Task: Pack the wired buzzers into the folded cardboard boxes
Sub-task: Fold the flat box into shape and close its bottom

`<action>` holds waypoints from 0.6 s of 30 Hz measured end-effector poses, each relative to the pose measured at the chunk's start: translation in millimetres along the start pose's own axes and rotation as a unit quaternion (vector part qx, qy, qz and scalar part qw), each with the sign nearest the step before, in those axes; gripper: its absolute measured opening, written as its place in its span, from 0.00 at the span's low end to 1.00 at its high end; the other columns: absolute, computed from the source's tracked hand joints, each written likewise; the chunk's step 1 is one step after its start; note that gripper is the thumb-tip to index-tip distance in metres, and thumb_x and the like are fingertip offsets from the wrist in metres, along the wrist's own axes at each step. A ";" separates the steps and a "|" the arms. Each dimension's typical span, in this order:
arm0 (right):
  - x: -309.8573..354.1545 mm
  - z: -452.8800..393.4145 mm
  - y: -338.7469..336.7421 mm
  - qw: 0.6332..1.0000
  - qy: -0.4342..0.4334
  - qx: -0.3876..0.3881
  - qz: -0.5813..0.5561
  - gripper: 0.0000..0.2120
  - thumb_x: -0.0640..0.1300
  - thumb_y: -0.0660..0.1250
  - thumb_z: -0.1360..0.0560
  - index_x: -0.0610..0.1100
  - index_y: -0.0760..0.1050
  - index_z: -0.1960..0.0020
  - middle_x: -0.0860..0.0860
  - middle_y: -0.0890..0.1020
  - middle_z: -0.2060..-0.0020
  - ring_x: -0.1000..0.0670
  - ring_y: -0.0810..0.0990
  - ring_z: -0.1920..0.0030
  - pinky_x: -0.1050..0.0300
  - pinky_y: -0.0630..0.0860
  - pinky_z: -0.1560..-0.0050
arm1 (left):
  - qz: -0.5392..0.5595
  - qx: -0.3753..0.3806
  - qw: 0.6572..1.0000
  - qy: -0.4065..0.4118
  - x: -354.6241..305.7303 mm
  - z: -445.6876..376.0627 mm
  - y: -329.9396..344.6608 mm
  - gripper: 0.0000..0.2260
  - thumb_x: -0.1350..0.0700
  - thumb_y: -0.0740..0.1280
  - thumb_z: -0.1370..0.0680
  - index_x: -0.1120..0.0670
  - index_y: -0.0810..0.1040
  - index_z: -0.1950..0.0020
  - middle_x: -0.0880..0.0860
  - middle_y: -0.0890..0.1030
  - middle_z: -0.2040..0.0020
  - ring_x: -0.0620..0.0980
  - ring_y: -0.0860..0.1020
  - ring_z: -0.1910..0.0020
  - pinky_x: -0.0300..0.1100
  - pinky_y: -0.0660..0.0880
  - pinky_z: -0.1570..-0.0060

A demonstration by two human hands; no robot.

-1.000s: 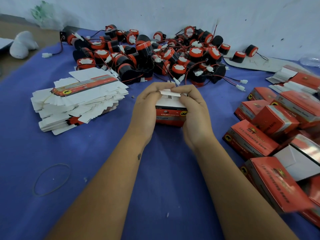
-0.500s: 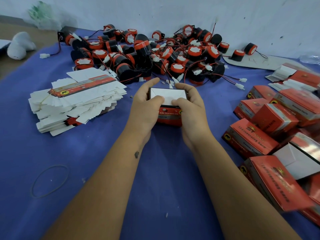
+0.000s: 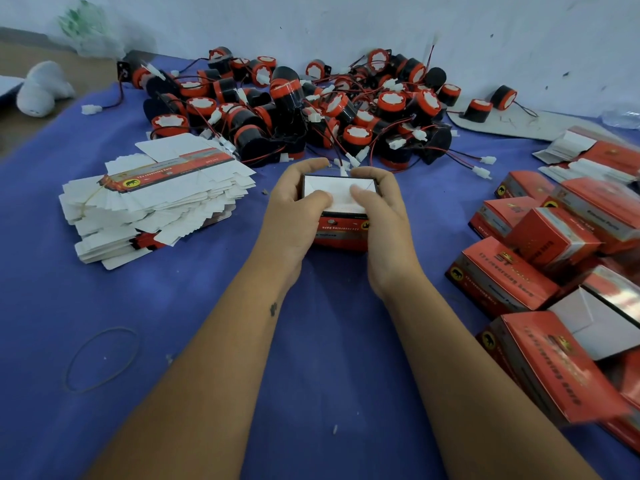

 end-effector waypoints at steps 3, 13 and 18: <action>-0.6 -0.4 -2.1 1.000 -0.001 0.017 0.012 0.11 0.53 0.56 0.21 0.55 0.74 0.43 0.46 0.76 0.37 0.43 0.77 0.39 0.44 0.77 0.41 | 0.060 0.030 0.997 -0.030 0.8 5.2 1.3 0.13 0.55 0.57 0.21 0.46 0.78 0.40 0.53 0.83 0.47 0.51 0.83 0.51 0.44 0.80 0.58; 4.5 11.6 4.6 0.987 -0.056 -0.056 0.141 0.14 0.61 0.56 0.23 0.57 0.79 0.54 0.54 0.81 0.54 0.52 0.79 0.51 0.51 0.76 0.54 | -0.224 -0.079 0.898 0.370 -22.3 22.6 0.1 0.11 0.57 0.57 0.22 0.55 0.79 0.56 0.42 0.78 0.55 0.51 0.75 0.49 0.42 0.70 0.49; 7.3 6.4 -3.9 0.996 0.058 -0.043 -0.052 0.10 0.51 0.65 0.22 0.49 0.83 0.51 0.48 0.84 0.50 0.50 0.83 0.52 0.50 0.81 0.56 | -0.343 -0.062 0.822 0.449 -19.5 24.8 2.0 0.15 0.55 0.58 0.21 0.55 0.79 0.40 0.46 0.78 0.42 0.51 0.72 0.37 0.57 0.69 0.38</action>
Point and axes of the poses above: each hand's wrist, its own z-axis away from the middle knuckle, its own y-axis out of the palm, x = y × z, the point moved 2 cm from there along -z, towards the middle knuckle
